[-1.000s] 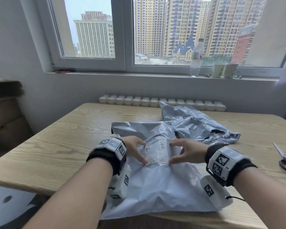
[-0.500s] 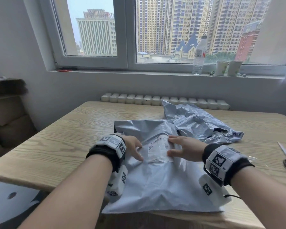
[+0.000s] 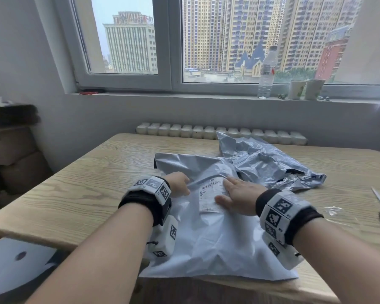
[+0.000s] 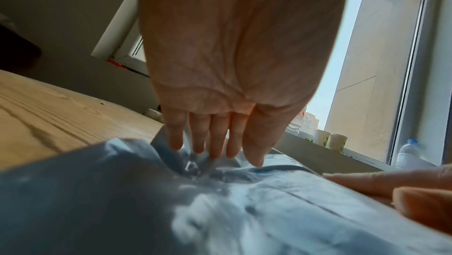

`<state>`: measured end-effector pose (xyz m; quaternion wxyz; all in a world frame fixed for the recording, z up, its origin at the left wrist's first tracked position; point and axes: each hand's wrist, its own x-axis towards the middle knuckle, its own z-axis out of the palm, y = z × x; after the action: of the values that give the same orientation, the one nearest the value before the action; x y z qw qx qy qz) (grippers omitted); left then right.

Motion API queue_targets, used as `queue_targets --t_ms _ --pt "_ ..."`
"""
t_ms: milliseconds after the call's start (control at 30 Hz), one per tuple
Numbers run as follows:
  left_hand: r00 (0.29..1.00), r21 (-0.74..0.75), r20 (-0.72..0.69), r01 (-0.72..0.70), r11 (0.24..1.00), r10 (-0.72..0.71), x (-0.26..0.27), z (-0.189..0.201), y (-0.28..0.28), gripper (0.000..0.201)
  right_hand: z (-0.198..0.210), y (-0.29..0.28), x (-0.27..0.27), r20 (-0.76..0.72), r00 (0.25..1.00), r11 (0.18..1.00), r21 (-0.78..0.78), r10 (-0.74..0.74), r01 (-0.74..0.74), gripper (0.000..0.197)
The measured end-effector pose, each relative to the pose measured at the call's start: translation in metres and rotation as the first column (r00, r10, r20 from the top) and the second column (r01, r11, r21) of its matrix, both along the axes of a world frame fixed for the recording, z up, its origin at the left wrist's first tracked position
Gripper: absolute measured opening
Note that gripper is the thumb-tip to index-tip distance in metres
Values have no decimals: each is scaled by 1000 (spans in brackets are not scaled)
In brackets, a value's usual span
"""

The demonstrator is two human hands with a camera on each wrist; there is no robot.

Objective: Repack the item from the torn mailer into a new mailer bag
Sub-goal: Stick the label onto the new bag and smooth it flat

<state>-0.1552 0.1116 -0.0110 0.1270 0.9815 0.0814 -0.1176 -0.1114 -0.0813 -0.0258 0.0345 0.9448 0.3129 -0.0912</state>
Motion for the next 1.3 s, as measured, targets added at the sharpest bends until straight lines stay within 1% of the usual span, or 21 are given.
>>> queue_targets --t_ms 67,133,233,300,367,400,467,567,633,667,800,833,933,1000,1100,1133,1200,1300 --pt "1000 -39 3 -9 999 9 0 0 2 47 4 2 -1 31 999 1000 6 -8 8 82" --pt "1000 -78 -5 8 997 -8 -1 1 0 52 4 9 -6 13 1000 999 35 11 -11 84" --pt "997 -149 -30 69 987 -74 -6 -1 -6 62 -2 16 -11 -52 999 997 77 15 -11 78" --pt "996 -208 -38 71 976 -80 -11 -5 -10 67 -6 13 -10 -74 997 995 103 9 -1 74" --pt "996 -255 -51 63 965 -79 -15 -9 -12 77 -9 8 -9 -98 995 992 126 6 7 73" --pt "995 -267 -67 60 962 -80 -15 -9 -13 82 -10 5 -9 -104 995 991 135 7 7 73" --pt "989 -283 -110 59 957 -93 -15 -8 -15 84 -12 1 -8 -113 994 988 153 10 7 73" --pt "979 -254 -166 73 964 -118 -12 -4 -14 91 -13 -2 -8 -123 992 985 173 12 10 74" --pt "983 -250 -150 62 966 -102 -11 -4 -13 100 -13 -3 -8 -129 992 985 173 13 9 74" --pt "987 -251 -130 54 967 -89 -10 -5 -13 101 -12 -3 -8 -130 991 985 174 15 8 74" --pt "994 -224 -75 64 973 -82 -10 -9 -15 89 -13 -3 -8 -130 991 982 190 24 1 74" --pt "994 -212 -70 64 975 -81 -10 -11 -15 90 -13 -3 -8 -129 991 981 194 26 0 74" --pt "992 -156 -92 70 985 -85 -11 -13 -13 101 -13 -3 -8 -129 991 981 195 29 -3 73" --pt "992 -187 -96 60 981 -79 -10 -9 -11 96 -13 -4 -8 -136 990 980 200 29 -1 73" --pt "999 -298 2 44 954 -45 -7 -1 -13 82 -13 -4 -8 -144 989 980 200 24 5 74" --pt "998 -316 30 55 947 -48 -6 0 -16 83 -12 -4 -9 -143 989 980 197 23 6 74" --pt "997 -288 28 75 955 -70 -7 -2 -24 88 -11 -5 -9 -142 990 981 192 20 8 74" --pt "998 -237 13 69 969 -68 -8 -4 -29 80 -12 -5 -9 -155 988 980 200 17 14 74"
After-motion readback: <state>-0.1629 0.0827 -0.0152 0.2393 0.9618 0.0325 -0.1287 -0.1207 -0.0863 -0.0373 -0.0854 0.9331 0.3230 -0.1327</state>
